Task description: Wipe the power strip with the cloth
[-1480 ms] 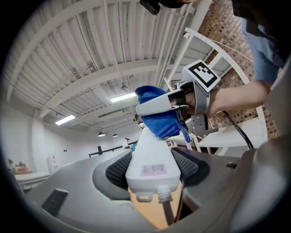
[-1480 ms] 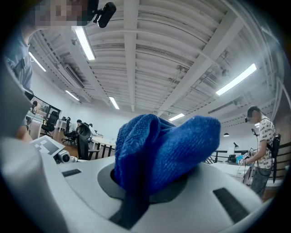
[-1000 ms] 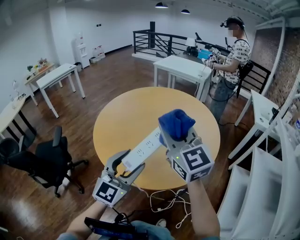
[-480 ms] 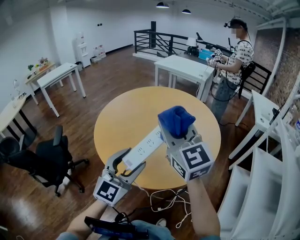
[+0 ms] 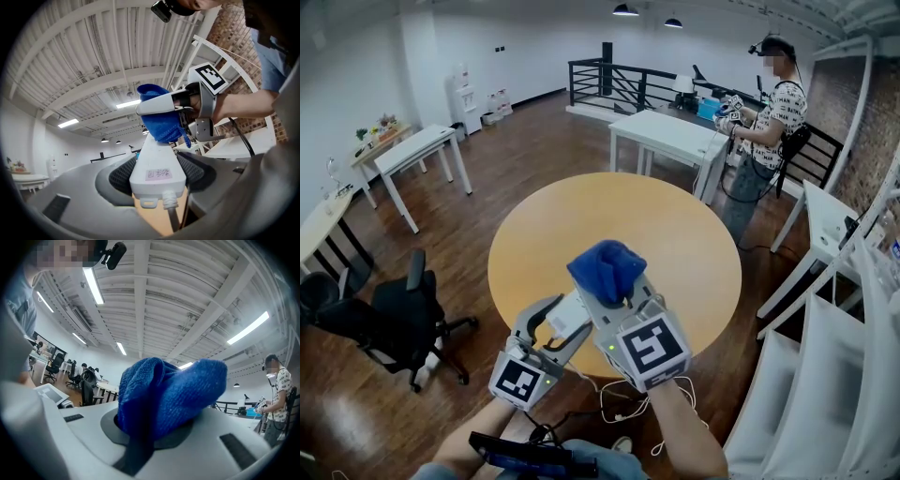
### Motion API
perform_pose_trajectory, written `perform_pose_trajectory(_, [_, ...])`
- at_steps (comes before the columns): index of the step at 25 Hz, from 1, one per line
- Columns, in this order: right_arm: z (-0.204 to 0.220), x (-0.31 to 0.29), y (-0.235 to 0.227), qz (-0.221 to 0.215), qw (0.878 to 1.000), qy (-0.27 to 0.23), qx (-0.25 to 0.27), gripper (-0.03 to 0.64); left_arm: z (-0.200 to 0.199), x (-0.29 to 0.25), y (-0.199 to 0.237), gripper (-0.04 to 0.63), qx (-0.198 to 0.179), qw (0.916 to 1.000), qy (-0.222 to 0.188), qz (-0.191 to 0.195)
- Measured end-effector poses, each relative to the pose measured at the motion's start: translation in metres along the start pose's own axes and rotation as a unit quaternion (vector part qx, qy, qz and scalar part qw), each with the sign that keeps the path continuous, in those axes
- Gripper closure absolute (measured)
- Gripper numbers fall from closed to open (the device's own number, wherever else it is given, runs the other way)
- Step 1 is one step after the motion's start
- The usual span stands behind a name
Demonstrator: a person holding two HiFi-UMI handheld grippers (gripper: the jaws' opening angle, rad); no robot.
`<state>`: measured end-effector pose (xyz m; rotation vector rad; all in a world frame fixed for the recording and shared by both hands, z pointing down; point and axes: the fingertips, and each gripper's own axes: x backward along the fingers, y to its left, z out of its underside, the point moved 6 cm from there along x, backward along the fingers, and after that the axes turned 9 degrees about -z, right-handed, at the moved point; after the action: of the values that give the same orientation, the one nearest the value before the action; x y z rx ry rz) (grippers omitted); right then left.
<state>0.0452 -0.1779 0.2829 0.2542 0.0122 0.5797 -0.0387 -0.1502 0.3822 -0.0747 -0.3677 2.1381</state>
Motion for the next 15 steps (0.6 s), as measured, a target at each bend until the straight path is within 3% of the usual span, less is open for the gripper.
perform_pose_trajectory(8, [0.006,-0.015,0.043,-0.056,0.998,0.003,-0.005,0.563,0.002,0.0,0.002,0.318,0.001,1.0,0.001,-0.005])
perform_pose_trajectory(15, [0.008,-0.02,0.059,-0.071,0.997,-0.003,-0.018,0.563,0.003,0.003,0.003,0.316,0.004,0.9999,0.004,-0.01])
